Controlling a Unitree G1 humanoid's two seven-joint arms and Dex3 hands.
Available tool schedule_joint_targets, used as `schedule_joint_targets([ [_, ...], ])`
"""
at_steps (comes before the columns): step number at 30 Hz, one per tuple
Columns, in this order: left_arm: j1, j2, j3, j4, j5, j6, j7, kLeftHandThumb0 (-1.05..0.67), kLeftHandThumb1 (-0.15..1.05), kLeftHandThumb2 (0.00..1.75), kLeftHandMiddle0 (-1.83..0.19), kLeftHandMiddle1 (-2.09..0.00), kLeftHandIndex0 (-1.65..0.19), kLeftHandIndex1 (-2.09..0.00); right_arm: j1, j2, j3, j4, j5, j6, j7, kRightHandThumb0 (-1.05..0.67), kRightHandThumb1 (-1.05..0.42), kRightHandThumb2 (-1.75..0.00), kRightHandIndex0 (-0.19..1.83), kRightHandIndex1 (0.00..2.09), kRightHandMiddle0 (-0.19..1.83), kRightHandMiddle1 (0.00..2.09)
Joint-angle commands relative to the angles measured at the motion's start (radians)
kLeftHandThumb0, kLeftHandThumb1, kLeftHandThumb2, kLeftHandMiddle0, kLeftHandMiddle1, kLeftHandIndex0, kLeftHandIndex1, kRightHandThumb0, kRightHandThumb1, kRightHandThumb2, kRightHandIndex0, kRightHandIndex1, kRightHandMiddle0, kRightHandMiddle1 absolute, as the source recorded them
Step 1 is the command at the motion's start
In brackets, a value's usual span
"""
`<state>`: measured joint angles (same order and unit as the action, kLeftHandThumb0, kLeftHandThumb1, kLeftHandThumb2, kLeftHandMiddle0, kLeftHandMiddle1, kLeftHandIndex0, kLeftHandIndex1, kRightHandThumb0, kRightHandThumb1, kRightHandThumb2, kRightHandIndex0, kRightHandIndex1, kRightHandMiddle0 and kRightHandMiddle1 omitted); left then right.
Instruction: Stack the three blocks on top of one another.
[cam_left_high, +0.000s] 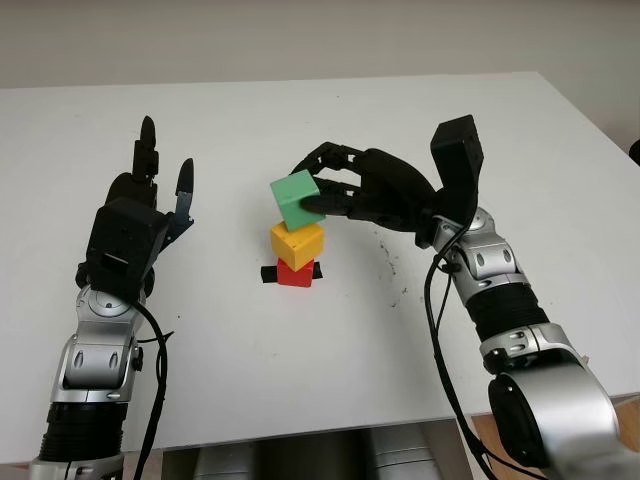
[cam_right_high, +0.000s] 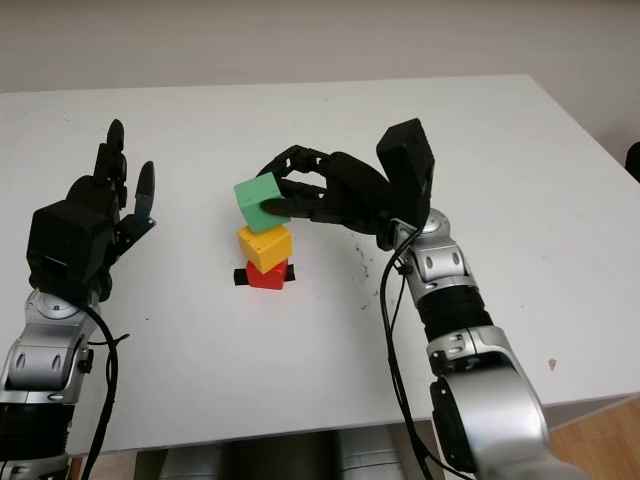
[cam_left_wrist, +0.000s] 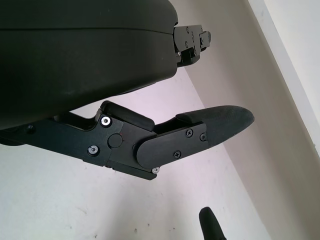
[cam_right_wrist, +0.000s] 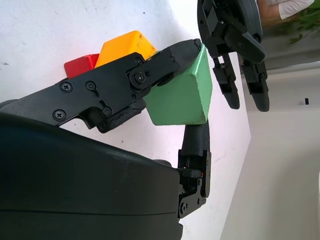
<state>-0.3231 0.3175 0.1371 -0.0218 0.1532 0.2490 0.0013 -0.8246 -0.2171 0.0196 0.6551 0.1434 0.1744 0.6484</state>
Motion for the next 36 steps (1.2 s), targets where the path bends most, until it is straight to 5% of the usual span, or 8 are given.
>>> schedule_joint_targets([
  [1,0.004,0.007,0.003,-0.018,0.0,0.001,0.0,-0.78,1.05,0.72,0.13,-0.05,0.14,-0.06,0.0,-0.008,-0.007,-0.026,0.004,0.004,0.003,-0.47,-0.94,-0.05,0.26,0.05,0.31,1.61],
  [36,0.008,0.008,0.006,-0.024,-0.005,-0.006,-0.003,-0.77,1.05,0.72,0.13,-0.06,0.14,-0.06,0.017,-0.018,0.016,-0.031,-0.043,-0.011,0.004,-0.5,-0.92,-0.05,0.27,0.05,0.37,1.62],
])
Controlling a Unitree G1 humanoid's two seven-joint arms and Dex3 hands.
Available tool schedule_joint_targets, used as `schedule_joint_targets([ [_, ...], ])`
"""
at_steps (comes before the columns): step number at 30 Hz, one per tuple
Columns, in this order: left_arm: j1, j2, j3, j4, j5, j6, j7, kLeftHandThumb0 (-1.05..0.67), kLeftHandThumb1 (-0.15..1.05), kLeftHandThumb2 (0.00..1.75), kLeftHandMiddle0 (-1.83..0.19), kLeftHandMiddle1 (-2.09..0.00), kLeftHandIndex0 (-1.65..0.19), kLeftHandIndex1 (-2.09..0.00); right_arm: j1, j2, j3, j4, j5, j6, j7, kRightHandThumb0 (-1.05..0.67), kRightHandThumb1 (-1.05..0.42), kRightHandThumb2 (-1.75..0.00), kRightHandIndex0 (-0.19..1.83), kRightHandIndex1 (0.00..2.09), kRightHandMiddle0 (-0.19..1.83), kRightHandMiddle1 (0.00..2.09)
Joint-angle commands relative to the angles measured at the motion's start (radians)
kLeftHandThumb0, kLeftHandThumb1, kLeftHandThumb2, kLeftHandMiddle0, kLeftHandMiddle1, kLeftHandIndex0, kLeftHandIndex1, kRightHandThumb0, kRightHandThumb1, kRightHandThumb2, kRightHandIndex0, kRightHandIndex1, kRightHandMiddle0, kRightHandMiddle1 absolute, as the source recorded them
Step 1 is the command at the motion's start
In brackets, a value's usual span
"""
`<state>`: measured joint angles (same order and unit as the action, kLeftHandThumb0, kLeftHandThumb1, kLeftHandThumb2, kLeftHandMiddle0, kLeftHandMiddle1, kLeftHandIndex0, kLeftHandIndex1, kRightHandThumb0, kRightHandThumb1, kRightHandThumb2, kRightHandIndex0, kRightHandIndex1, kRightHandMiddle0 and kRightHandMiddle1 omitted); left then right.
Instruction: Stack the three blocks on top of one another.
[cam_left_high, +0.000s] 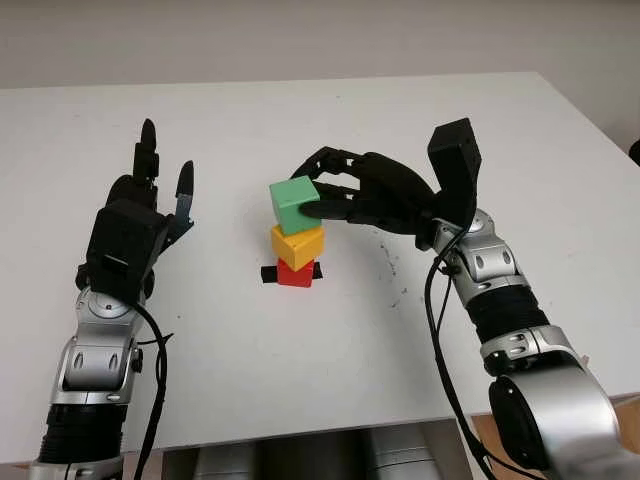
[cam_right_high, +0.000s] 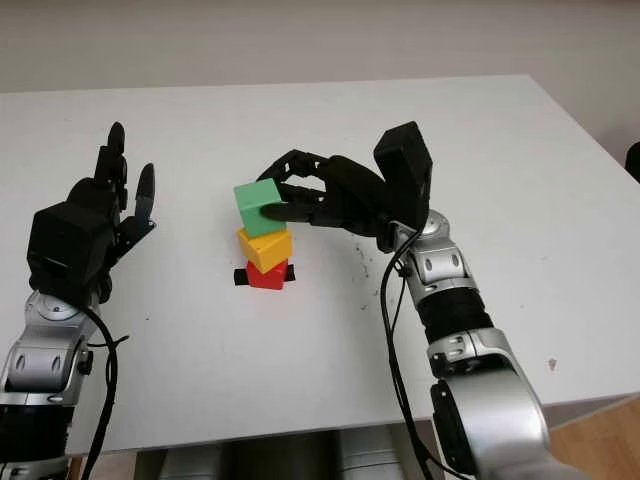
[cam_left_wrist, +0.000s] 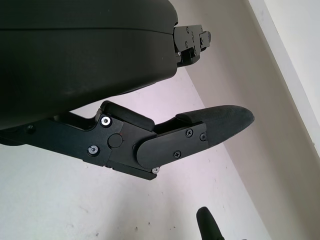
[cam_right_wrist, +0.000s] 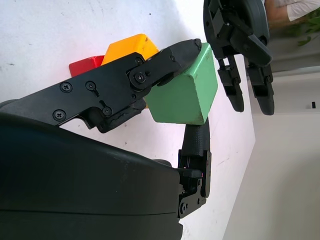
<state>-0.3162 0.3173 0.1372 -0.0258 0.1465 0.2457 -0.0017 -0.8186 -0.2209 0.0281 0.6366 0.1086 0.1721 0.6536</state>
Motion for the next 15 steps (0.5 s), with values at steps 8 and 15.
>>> schedule_joint_targets([
  [8,0.001,0.01,0.005,-0.017,0.006,-0.011,-0.003,-0.75,1.05,0.73,0.13,-0.05,0.14,-0.06,0.013,-0.026,0.013,-0.029,-0.025,0.006,0.004,-0.5,-0.91,-0.05,0.26,0.05,0.36,1.66],
  [15,-0.002,0.009,0.005,-0.018,0.005,0.0,-0.005,-0.76,1.05,0.72,0.13,-0.05,0.14,-0.06,0.008,-0.048,0.021,0.009,-0.023,-0.044,0.084,-0.55,-0.9,-0.05,0.26,0.05,0.33,1.6],
])
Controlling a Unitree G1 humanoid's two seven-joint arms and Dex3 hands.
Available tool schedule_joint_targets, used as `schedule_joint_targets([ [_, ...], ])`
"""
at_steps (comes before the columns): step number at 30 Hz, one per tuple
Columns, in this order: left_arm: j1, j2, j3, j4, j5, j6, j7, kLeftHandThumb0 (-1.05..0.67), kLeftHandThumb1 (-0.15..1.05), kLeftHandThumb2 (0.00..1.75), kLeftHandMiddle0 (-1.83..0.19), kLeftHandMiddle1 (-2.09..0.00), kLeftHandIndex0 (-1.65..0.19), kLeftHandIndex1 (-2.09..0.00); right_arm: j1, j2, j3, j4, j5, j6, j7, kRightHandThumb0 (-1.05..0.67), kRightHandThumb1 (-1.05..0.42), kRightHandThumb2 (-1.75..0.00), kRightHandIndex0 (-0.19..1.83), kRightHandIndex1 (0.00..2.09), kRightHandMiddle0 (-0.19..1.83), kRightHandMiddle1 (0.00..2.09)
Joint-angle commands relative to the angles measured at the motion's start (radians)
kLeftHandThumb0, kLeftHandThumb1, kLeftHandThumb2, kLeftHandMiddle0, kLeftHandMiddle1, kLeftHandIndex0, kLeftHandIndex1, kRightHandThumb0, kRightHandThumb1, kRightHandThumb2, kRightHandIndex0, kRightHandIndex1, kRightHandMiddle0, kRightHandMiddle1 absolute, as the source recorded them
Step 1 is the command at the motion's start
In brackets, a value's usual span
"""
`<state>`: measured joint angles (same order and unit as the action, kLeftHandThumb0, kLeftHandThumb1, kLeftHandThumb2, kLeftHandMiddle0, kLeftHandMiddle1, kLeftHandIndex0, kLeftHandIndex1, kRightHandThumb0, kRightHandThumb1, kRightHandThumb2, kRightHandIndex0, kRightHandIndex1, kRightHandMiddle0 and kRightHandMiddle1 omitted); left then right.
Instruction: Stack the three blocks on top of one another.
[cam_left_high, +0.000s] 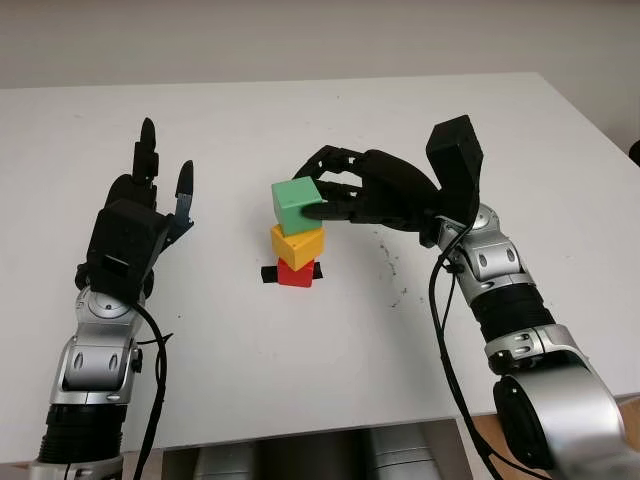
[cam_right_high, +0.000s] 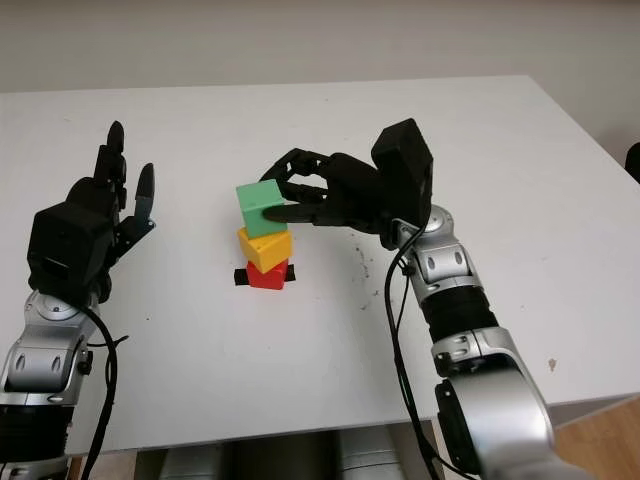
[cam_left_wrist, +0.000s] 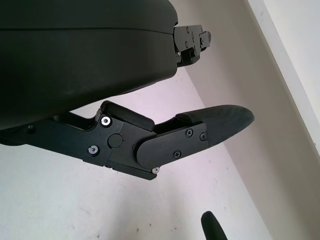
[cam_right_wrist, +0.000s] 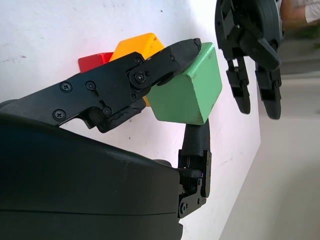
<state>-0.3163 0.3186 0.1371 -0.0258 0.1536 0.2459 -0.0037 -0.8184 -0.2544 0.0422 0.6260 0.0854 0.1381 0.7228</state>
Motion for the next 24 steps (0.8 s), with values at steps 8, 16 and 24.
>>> schedule_joint_targets([
  [8,-0.004,0.007,0.008,-0.008,-0.005,-0.007,-0.002,-0.77,1.05,0.71,0.12,-0.06,0.14,-0.06,-0.004,-0.02,-0.003,0.06,0.005,-0.024,0.053,-0.62,-0.88,-0.05,0.25,0.05,0.29,1.36],
  [16,-0.003,0.005,0.008,-0.012,-0.006,-0.004,-0.001,-0.78,1.05,0.71,0.13,-0.05,0.15,-0.05,-0.012,-0.04,0.004,0.069,-0.001,-0.043,0.094,-0.66,-0.87,-0.05,0.09,0.02,0.06,0.9],
  [24,-0.004,0.007,0.005,-0.006,-0.007,-0.011,0.001,-0.77,1.05,0.71,0.14,-0.05,0.15,-0.05,0.006,-0.051,0.015,0.024,0.001,-0.082,0.139,-0.68,-0.86,-0.05,-0.19,0.0,-0.17,0.1],
])
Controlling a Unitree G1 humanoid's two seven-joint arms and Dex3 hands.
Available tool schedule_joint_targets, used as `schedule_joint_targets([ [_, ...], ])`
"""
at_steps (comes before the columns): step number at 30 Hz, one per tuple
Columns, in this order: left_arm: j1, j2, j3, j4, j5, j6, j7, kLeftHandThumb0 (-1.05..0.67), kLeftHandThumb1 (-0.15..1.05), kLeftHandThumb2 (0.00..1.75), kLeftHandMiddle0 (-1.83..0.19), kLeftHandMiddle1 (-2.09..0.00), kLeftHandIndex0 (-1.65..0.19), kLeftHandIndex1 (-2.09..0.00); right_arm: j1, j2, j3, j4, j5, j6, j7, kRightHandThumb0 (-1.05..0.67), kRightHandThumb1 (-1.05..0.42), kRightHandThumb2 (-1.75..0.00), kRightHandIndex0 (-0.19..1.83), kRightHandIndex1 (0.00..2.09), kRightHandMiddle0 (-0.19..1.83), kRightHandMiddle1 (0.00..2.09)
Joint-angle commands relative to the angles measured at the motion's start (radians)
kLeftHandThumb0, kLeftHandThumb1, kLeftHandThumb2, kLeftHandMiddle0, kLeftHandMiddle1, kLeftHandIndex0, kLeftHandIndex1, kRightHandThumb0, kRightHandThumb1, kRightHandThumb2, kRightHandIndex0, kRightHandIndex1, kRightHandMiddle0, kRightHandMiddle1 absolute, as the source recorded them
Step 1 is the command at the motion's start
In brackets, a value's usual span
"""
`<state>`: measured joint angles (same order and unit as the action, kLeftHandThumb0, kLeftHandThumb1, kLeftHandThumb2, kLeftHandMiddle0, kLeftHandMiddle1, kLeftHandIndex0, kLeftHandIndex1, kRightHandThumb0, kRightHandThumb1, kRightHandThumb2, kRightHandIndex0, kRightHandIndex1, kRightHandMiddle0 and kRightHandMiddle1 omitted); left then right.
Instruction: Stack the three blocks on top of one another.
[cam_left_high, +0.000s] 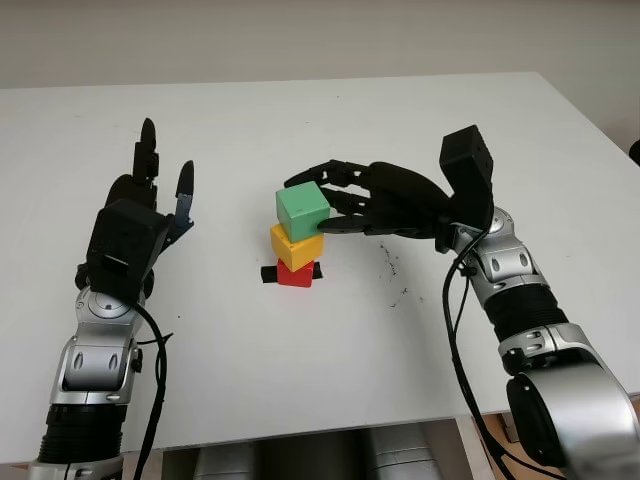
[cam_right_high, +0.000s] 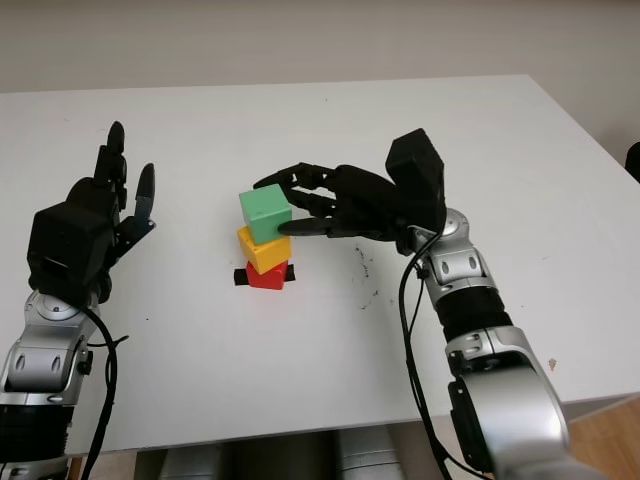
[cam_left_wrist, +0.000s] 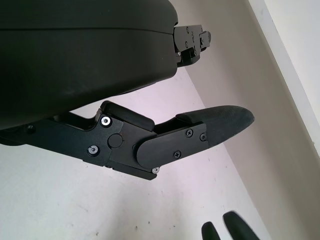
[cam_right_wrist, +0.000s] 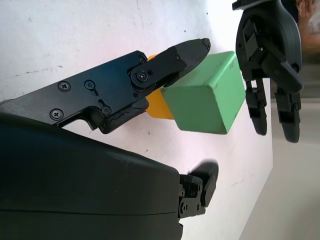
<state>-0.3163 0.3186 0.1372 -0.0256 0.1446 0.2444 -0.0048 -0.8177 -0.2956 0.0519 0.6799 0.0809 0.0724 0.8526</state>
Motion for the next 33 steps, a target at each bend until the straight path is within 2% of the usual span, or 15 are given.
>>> schedule_joint_targets([
  [1,-0.003,0.007,0.005,-0.006,0.001,-0.01,0.001,-0.77,1.05,0.71,0.14,-0.05,0.15,-0.05,0.007,-0.011,0.005,-0.037,0.008,-0.02,0.016,-0.71,-0.86,-0.05,-0.19,0.0,-0.18,0.04],
  [10,0.004,0.003,0.009,-0.017,0.008,-0.003,0.012,-0.75,1.05,0.72,0.12,-0.06,0.12,-0.07,0.007,-0.07,-0.039,-0.111,0.092,-0.081,0.158,-1.02,-0.91,-0.07,-0.19,0.0,-0.19,0.0],
  [14,0.006,0.006,0.01,-0.013,0.008,-0.01,0.01,-0.75,1.05,0.72,0.12,-0.06,0.13,-0.06,0.034,-0.1,-0.097,-0.186,0.17,-0.05,0.16,-1.05,-0.96,-0.08,-0.19,0.0,-0.19,0.0],
  [16,0.005,0.007,0.01,-0.01,0.004,-0.011,0.005,-0.76,1.05,0.72,0.13,-0.05,0.14,-0.06,0.062,-0.097,-0.127,-0.238,0.206,-0.014,0.122,-1.05,-1.01,-0.12,-0.19,0.0,-0.19,0.0],
  [20,-0.003,0.008,0.01,0.004,0.0,-0.015,0.002,-0.78,1.05,0.72,0.13,-0.05,0.14,-0.05,0.122,-0.06,-0.165,-0.333,0.221,0.042,-0.045,-1.02,-1.05,-0.61,-0.19,0.0,-0.19,0.0],
  [22,-0.007,0.009,0.008,0.01,-0.001,-0.019,0.0,-0.77,1.05,0.72,0.13,-0.05,0.15,-0.05,0.145,-0.035,-0.173,-0.371,0.211,0.08,-0.15,-0.98,-1.05,-0.72,-0.19,0.0,-0.19,0.0],
  [26,-0.008,0.01,0.007,0.01,-0.002,-0.019,0.0,-0.77,1.05,0.72,0.14,-0.05,0.15,-0.05,0.167,-0.003,-0.173,-0.392,0.204,0.098,-0.264,-0.91,-1.05,-0.79,-0.19,0.0,-0.19,0.0],
  [33,-0.005,0.01,0.007,0.007,0.004,-0.016,0.004,-0.78,1.05,0.73,0.13,-0.05,0.14,-0.06,0.183,0.038,-0.149,-0.359,0.143,0.092,-0.402,-0.85,-1.05,-0.81,-0.19,0.0,-0.19,0.0],
])
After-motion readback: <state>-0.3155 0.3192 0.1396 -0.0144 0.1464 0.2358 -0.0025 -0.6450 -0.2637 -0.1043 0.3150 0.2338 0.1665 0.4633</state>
